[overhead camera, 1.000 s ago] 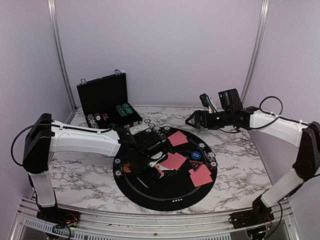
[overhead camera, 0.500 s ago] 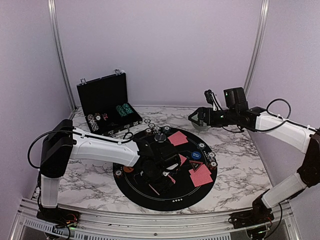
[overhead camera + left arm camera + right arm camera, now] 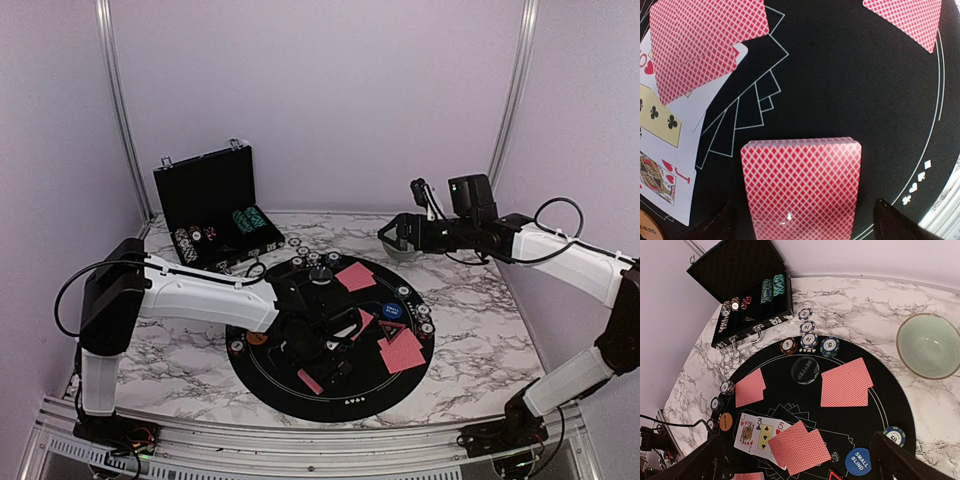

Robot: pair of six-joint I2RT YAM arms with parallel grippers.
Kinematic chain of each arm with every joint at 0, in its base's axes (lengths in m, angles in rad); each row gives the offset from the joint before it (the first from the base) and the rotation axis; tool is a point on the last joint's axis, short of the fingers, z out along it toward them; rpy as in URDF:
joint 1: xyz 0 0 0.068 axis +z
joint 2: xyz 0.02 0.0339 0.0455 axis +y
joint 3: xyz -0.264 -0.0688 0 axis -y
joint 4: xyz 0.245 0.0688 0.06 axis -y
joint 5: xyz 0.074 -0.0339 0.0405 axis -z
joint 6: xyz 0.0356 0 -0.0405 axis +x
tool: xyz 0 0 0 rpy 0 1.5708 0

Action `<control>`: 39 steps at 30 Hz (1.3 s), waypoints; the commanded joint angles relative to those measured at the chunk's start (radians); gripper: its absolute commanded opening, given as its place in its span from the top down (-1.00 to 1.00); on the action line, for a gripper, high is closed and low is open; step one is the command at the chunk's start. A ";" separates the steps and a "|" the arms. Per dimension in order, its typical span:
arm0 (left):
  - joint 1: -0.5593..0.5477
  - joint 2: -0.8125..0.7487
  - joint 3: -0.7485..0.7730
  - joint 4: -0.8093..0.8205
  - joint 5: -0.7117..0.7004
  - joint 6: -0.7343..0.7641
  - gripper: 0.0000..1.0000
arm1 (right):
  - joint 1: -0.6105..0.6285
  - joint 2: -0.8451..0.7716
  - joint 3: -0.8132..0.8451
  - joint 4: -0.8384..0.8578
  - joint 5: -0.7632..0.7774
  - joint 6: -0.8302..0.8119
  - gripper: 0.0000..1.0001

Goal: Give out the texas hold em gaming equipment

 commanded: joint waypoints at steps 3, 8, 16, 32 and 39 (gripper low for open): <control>0.002 -0.092 0.033 0.000 -0.043 0.010 -0.98 | -0.005 -0.048 0.018 0.002 0.036 0.007 -0.97; 0.035 -0.175 0.034 -0.003 -0.071 0.004 -0.98 | -0.005 -0.082 0.012 0.008 0.077 0.015 -0.97; 0.159 -0.337 0.008 0.014 -0.133 -0.010 -0.98 | -0.005 -0.147 -0.008 0.046 0.171 0.019 -0.97; 0.572 -0.743 -0.306 0.268 -0.197 -0.045 -0.98 | -0.006 -0.305 -0.133 0.151 0.385 0.013 -0.97; 0.648 -0.811 -0.396 0.353 -0.187 -0.071 -0.98 | -0.009 -0.312 -0.152 0.136 0.450 0.006 -0.97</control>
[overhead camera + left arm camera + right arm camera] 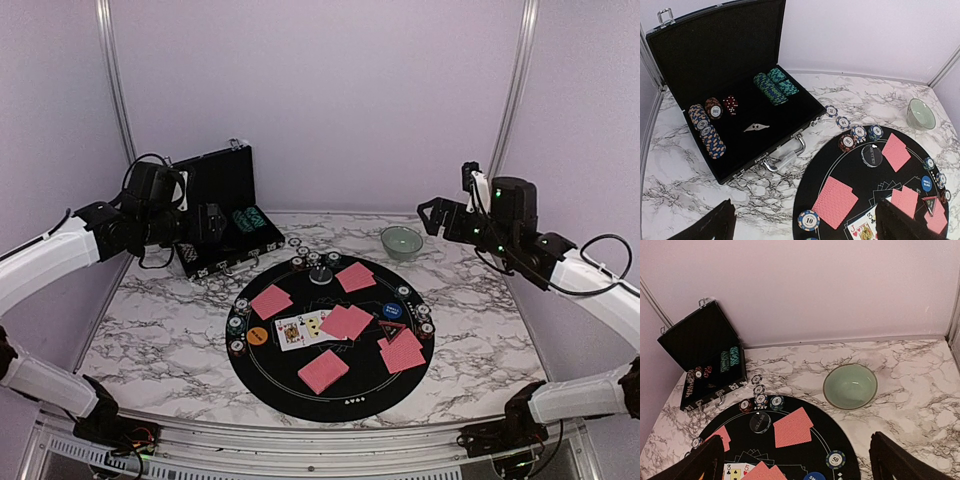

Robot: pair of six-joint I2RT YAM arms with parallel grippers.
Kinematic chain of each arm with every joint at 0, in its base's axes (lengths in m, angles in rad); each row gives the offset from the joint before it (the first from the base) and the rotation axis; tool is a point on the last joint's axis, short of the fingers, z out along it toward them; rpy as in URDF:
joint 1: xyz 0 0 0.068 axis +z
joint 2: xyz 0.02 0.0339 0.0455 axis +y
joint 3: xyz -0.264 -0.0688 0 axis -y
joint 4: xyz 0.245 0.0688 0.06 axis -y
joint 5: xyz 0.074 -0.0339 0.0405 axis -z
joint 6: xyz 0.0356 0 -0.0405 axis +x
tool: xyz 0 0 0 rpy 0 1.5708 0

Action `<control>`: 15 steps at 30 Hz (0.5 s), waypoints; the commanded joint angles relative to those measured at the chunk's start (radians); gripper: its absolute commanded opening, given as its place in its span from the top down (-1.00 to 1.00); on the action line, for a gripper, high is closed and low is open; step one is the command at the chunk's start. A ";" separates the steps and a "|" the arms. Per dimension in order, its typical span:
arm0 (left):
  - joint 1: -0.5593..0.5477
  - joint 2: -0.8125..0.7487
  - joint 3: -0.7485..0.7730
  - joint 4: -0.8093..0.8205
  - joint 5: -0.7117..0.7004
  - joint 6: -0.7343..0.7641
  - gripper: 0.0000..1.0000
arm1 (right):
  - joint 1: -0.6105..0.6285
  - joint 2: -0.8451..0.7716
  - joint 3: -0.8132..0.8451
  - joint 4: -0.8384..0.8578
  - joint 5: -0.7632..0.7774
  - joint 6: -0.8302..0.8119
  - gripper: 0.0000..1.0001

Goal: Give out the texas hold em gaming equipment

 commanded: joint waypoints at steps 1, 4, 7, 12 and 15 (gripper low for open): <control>0.018 -0.034 -0.034 0.096 0.002 -0.021 -0.98 | -0.007 -0.021 -0.004 0.022 0.068 -0.009 -0.97; 0.021 -0.042 -0.049 0.106 -0.001 -0.024 -0.98 | -0.007 -0.026 -0.007 0.028 0.079 -0.011 -0.97; 0.022 -0.051 -0.062 0.114 -0.001 -0.027 -0.98 | -0.009 -0.029 -0.004 0.032 0.082 -0.014 -0.97; 0.022 -0.060 -0.067 0.116 -0.004 -0.025 -0.98 | -0.014 -0.031 0.004 0.021 0.090 -0.003 -0.97; 0.022 -0.067 -0.069 0.116 0.000 -0.024 -0.98 | -0.015 -0.037 0.001 0.027 0.082 0.000 -0.97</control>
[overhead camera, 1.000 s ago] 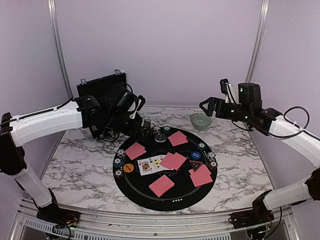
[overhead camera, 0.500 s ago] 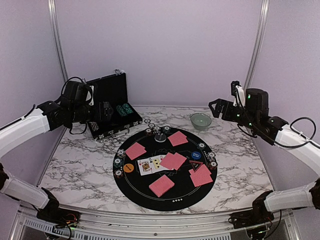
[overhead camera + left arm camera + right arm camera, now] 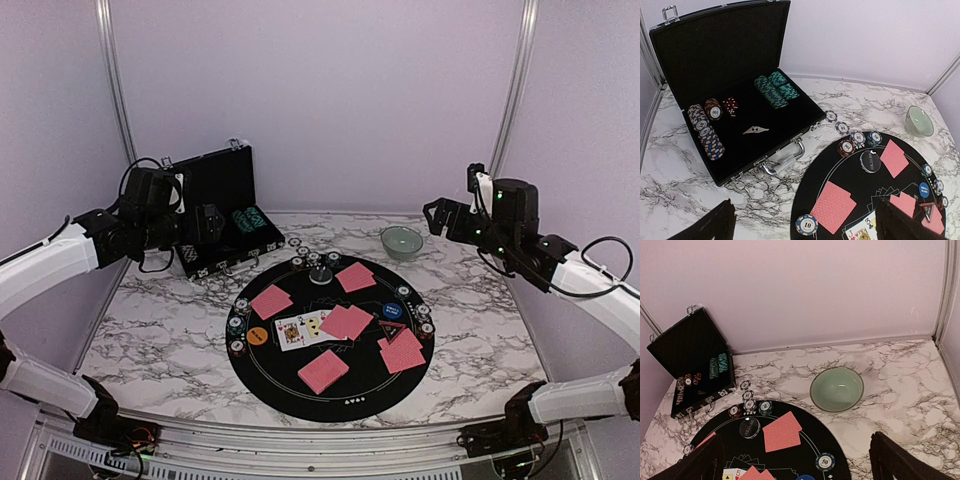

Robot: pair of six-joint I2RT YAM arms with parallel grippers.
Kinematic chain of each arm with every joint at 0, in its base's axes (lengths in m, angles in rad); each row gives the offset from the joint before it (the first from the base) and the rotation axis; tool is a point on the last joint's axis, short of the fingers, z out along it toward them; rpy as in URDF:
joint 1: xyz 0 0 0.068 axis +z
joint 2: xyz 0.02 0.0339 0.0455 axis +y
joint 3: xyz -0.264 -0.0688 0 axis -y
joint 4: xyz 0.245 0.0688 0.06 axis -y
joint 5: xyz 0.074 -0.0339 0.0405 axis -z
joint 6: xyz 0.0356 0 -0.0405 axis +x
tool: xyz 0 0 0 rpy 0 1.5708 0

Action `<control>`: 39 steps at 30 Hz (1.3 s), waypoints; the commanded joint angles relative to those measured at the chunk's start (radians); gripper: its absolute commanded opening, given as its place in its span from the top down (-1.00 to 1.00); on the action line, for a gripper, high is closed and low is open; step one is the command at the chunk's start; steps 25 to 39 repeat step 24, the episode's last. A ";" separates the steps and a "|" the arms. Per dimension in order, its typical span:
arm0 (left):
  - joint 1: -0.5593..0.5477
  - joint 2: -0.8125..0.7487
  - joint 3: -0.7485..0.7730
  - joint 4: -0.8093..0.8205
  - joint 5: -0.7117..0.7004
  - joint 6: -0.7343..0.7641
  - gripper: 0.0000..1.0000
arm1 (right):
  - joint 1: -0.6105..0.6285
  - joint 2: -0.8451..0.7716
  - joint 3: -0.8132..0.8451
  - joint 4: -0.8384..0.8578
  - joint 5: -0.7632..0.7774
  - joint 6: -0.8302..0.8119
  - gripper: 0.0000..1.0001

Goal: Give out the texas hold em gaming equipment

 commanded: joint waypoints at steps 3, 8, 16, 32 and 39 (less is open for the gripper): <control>0.005 -0.044 -0.011 0.039 0.006 0.000 -0.98 | -0.011 -0.025 0.020 0.023 0.008 0.002 -0.97; 0.005 -0.047 -0.014 0.039 0.009 0.002 -0.98 | -0.012 -0.028 0.022 0.018 0.010 0.004 -0.97; 0.005 -0.053 -0.019 0.039 0.013 0.001 -0.98 | -0.015 -0.035 0.021 0.016 0.009 0.006 -0.97; 0.005 -0.062 -0.027 0.039 0.016 -0.002 -0.98 | -0.017 -0.043 0.019 0.018 0.010 0.004 -0.97; 0.005 -0.062 -0.027 0.039 0.016 -0.002 -0.98 | -0.017 -0.043 0.019 0.018 0.010 0.004 -0.97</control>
